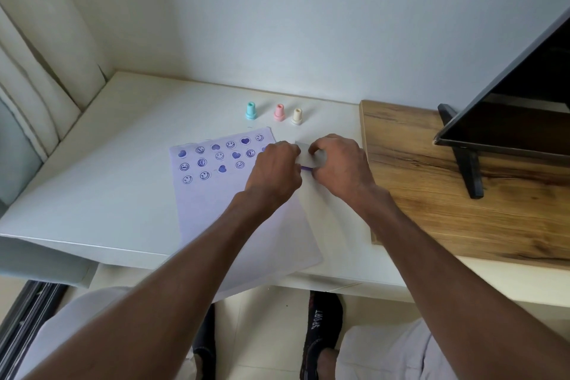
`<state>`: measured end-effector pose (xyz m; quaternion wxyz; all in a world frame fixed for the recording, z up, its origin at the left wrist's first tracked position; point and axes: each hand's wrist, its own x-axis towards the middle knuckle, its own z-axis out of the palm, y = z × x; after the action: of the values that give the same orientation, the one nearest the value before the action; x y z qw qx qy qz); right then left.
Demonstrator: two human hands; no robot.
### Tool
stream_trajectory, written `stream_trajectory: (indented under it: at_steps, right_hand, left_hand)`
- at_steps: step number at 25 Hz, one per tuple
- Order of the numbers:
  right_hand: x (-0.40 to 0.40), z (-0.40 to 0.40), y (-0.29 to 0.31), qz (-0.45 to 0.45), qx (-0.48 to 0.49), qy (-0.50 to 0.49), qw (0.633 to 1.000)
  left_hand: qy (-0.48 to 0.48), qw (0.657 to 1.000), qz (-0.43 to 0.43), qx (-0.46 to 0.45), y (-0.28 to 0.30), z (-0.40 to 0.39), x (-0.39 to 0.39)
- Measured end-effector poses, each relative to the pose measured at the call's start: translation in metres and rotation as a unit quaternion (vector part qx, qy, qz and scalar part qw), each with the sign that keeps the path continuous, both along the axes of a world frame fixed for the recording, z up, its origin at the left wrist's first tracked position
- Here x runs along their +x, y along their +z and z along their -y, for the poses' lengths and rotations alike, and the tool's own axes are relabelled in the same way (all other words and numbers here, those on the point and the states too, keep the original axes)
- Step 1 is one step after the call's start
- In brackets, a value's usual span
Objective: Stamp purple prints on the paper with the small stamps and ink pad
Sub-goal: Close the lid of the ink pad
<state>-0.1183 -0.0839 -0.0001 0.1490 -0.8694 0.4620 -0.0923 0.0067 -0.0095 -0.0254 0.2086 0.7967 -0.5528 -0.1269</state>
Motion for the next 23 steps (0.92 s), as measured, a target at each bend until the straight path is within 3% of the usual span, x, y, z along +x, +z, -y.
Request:
stream_trajectory:
  at_steps: [12,23]
  right_hand:
    - [0.007,0.000,0.000,-0.020,-0.003,-0.026,0.999]
    - [-0.001,0.006,-0.001,-0.006,0.020,-0.022,1.000]
  left_hand:
    - [-0.002,0.997,-0.068,0.026,0.008,-0.002,0.007]
    - [-0.012,0.997,-0.078,0.028,0.004,-0.003,0.013]
